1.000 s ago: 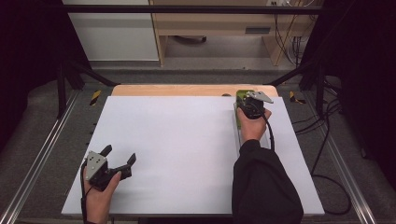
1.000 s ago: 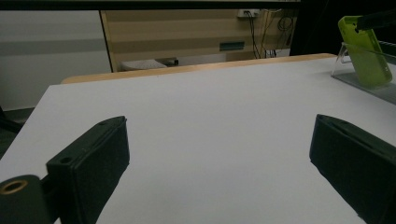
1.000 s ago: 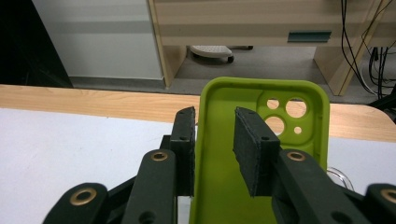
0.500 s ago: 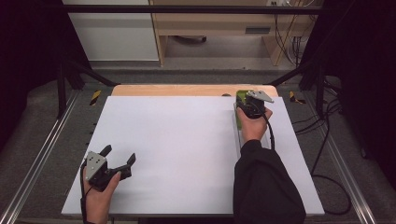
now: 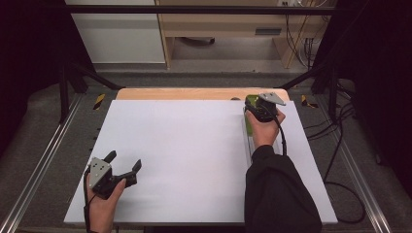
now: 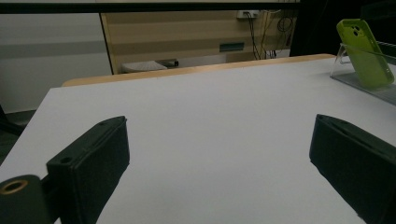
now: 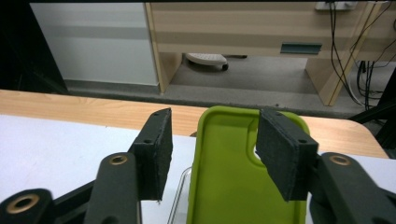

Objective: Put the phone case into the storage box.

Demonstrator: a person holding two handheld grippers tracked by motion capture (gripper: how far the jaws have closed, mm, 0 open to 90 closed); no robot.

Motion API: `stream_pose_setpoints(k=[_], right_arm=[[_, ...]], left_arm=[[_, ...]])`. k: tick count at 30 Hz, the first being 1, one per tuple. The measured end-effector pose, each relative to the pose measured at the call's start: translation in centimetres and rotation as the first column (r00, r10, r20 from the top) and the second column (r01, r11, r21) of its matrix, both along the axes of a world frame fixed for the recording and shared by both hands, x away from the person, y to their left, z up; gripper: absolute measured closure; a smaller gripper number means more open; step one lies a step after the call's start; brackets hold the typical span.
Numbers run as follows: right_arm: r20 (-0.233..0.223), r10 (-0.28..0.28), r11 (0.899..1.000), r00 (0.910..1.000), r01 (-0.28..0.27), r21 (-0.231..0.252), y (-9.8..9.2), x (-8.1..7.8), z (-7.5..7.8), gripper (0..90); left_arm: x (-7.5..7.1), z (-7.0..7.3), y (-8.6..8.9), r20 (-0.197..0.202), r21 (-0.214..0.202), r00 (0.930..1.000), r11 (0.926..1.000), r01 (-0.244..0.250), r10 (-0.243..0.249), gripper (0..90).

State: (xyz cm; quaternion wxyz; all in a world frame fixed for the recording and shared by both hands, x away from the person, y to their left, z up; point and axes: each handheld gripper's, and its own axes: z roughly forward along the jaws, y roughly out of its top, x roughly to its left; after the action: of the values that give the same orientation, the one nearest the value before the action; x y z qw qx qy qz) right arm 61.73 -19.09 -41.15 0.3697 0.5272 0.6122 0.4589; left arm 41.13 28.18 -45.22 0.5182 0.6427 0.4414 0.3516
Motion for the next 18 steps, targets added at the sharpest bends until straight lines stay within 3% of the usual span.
stream_pose_setpoints(k=[7, 18], right_arm=[[0.015, -0.005, 1.0, 0.9999, 0.005, -0.009, 0.02, -0.32, 0.51, 36.2], [-0.014, 0.025, 0.999, 0.9996, -0.025, -0.027, 0.38, -0.81, 1.04, 19.6]], left_arm=[[-0.04, 0.03, 0.07, -0.003, 0.01, 1.0, 0.9999, -0.006, 0.006, 4.2], [0.0, 0.03, -0.11, -0.008, 0.019, 1.0, 0.9998, -0.003, 0.003, 3.9]])
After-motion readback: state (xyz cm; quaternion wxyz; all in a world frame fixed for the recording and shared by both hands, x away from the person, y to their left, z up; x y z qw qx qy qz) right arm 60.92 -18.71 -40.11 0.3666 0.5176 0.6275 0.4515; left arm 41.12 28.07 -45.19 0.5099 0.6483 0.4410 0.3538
